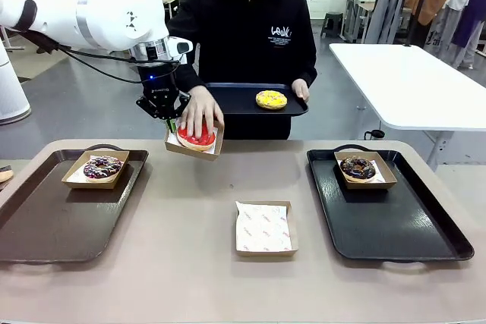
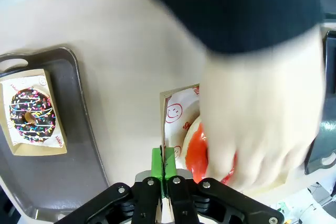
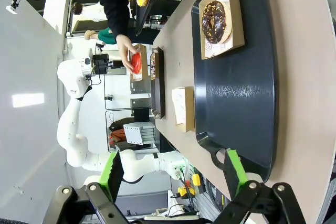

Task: Individually package the donuts and arrange them on the tray.
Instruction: Place the picked Paper togo box on the Handle tray while simultaneously picking up another Paper togo box from the table with the other hand.

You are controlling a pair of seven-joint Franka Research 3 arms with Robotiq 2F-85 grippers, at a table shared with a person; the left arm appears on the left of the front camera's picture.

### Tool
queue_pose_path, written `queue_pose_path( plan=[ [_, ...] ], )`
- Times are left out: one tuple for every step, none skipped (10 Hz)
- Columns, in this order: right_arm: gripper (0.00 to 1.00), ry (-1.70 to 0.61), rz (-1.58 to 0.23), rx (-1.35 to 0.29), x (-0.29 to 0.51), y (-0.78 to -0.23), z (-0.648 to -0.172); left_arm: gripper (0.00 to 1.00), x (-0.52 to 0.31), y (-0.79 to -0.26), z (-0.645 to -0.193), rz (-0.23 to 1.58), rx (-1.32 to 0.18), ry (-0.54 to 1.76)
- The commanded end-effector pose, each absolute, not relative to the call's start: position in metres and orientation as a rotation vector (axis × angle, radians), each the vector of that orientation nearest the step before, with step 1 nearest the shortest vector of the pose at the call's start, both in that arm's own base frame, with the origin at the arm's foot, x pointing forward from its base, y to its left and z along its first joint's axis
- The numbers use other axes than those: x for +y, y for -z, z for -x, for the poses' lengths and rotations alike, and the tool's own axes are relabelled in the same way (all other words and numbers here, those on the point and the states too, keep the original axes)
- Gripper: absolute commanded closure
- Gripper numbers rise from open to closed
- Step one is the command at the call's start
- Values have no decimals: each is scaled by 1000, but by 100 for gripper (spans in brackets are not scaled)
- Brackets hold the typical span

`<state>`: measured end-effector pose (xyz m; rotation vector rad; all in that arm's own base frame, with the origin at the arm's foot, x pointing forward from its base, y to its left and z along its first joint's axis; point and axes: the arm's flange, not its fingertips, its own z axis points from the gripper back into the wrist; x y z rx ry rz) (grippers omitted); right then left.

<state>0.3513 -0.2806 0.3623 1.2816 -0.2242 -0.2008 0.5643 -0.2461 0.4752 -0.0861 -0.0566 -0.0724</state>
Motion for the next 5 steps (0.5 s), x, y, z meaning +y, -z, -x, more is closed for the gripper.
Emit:
queue_pose_path(
  plan=[
    [0,204,-1291,-219,-281,-362,-350,100,-245,-477,-564,86,-58,58],
    [0,204,-1291,-219,-281,-362,-350,100,-245,-477,-564,86,-58,58],
    [0,204,-1291,-219,-281,-362,-350,100,-245,-477,-564,86,-58,58],
    [0,204,-1291,-219,-281,-362,-350,100,-245,-477,-564,86,-58,58],
    [0,204,-1291,-219,-281,-362,-350,100,-245,-477,-564,86,-58,58]
  ],
)
